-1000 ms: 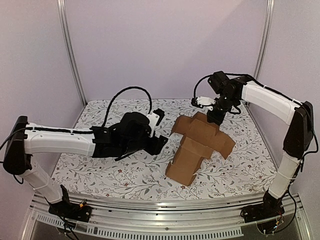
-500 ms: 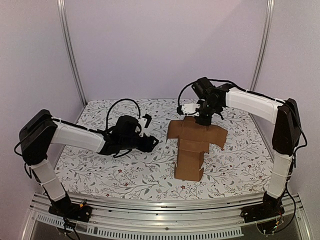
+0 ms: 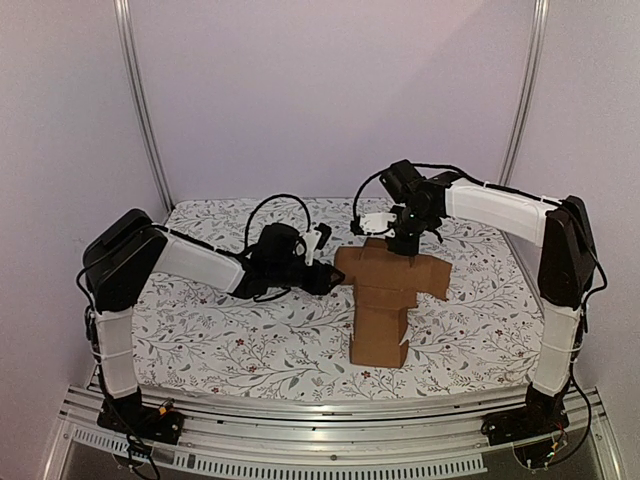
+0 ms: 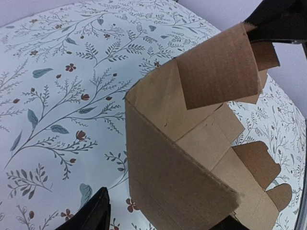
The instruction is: Fold the paper box
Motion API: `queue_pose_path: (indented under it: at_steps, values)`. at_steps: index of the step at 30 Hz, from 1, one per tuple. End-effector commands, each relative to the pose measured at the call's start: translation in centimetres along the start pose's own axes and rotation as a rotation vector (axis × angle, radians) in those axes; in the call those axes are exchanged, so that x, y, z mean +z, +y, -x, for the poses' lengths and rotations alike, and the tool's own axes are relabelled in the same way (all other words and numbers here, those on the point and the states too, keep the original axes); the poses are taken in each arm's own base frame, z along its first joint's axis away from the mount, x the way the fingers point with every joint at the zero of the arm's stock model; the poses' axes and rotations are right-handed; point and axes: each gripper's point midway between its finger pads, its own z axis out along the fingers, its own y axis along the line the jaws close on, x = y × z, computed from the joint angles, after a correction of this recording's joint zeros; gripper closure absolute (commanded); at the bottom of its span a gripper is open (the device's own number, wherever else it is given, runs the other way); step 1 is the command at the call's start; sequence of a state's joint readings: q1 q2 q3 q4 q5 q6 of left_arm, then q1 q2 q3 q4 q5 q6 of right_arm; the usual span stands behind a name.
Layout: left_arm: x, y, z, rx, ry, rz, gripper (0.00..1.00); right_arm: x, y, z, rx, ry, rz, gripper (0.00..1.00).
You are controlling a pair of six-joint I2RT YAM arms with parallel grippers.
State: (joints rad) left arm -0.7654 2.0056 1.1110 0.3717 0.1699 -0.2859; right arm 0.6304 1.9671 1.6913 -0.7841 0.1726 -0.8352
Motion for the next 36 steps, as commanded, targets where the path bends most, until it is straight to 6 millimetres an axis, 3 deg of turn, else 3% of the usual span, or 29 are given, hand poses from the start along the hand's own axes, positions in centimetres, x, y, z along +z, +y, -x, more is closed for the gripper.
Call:
queue_pose_path:
  at_steps: [1,6,10,12,16,20,23,26,29,36]
  values:
    - [0.9,-1.1,0.6,0.011,-0.016,-0.111,0.41,0.5,0.4,0.7,0.005,-0.020,0.023,1.00]
    - [-0.3,-3.8,1.0,0.010,-0.036,-0.261,0.37,0.4,0.3,0.5,0.010,-0.012,0.020,1.00]
    - [-3.6,-3.1,1.8,0.022,-0.085,-0.194,0.34,0.3,0.4,0.4,0.012,-0.008,0.021,1.00]
    - [-5.5,-2.2,2.4,0.025,-0.107,-0.138,0.34,0.1,0.4,0.4,0.010,-0.010,0.020,1.00]
    - [-6.5,2.3,1.7,-0.035,-0.071,0.026,0.36,-0.6,0.4,0.5,0.006,-0.026,0.019,1.00]
    - [-5.7,6.9,0.9,-0.218,-0.062,0.077,0.41,-0.8,0.5,0.5,0.003,-0.027,0.018,1.00]
    - [-3.9,7.9,0.8,-0.264,-0.034,0.059,0.44,-0.7,0.8,0.5,-0.009,-0.023,0.014,1.00]
    - [-1.9,7.2,0.3,-0.255,0.008,0.011,0.45,-0.6,1.1,0.6,-0.022,-0.021,-0.010,1.00]
    - [-0.5,4.8,0.1,-0.212,0.029,-0.078,0.44,-0.3,1.5,0.6,-0.054,-0.009,-0.056,1.00]
    - [0.6,-0.5,-0.2,-0.114,0.043,-0.259,0.41,-0.9,1.4,1.1,-0.067,-0.029,-0.139,1.00]
